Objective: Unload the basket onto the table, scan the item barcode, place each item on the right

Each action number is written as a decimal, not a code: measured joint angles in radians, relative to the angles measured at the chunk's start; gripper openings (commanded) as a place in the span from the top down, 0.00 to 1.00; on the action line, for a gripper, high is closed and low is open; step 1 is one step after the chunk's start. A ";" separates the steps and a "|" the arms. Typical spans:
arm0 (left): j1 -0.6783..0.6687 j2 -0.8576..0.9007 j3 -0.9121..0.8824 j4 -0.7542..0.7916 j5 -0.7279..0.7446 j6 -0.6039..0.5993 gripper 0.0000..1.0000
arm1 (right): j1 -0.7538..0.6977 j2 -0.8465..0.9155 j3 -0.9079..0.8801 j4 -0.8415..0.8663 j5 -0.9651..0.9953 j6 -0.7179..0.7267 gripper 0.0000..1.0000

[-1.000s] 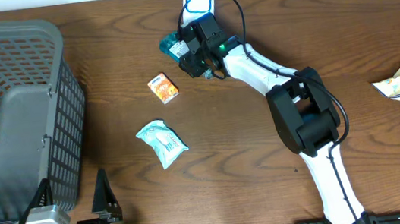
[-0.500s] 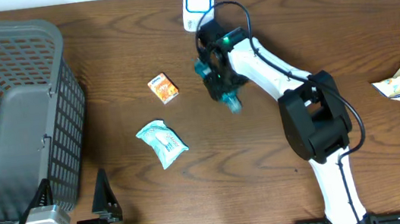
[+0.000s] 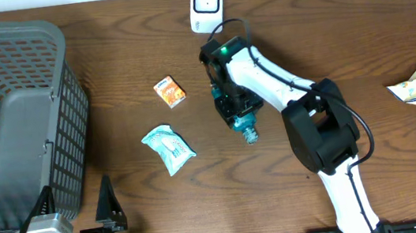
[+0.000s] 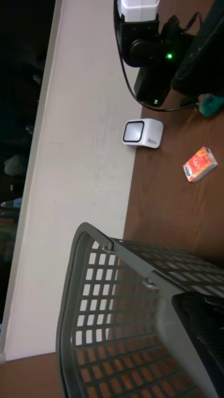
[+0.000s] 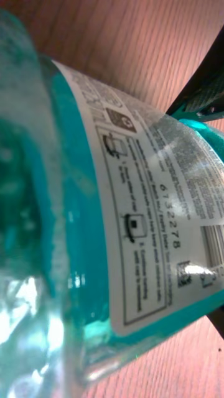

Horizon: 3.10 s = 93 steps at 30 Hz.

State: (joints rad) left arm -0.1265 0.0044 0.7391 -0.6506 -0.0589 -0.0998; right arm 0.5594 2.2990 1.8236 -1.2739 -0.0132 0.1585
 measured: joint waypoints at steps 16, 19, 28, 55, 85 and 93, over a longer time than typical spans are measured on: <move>0.000 0.000 0.000 0.000 0.000 0.000 0.02 | 0.022 0.000 -0.001 0.001 -0.507 -0.322 0.39; 0.000 0.000 0.000 0.000 0.000 0.000 0.02 | 0.022 0.000 -0.002 0.007 -0.598 -0.408 0.39; 0.000 0.000 0.000 0.000 0.000 0.000 0.02 | 0.022 0.000 -0.002 0.038 -0.659 -0.482 0.39; 0.000 0.000 0.000 0.000 0.000 0.000 0.02 | 0.368 -0.060 -0.006 0.279 0.162 -0.055 0.26; 0.000 0.000 0.000 -0.001 0.000 0.000 0.02 | 0.277 0.028 0.103 0.158 0.240 0.344 0.85; 0.000 0.000 0.000 0.000 0.000 0.000 0.02 | 0.112 0.024 0.106 0.165 -0.073 0.767 0.75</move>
State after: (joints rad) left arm -0.1265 0.0044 0.7387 -0.6510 -0.0589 -0.0998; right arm 0.6716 2.3234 1.9301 -1.1091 -0.0864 0.9253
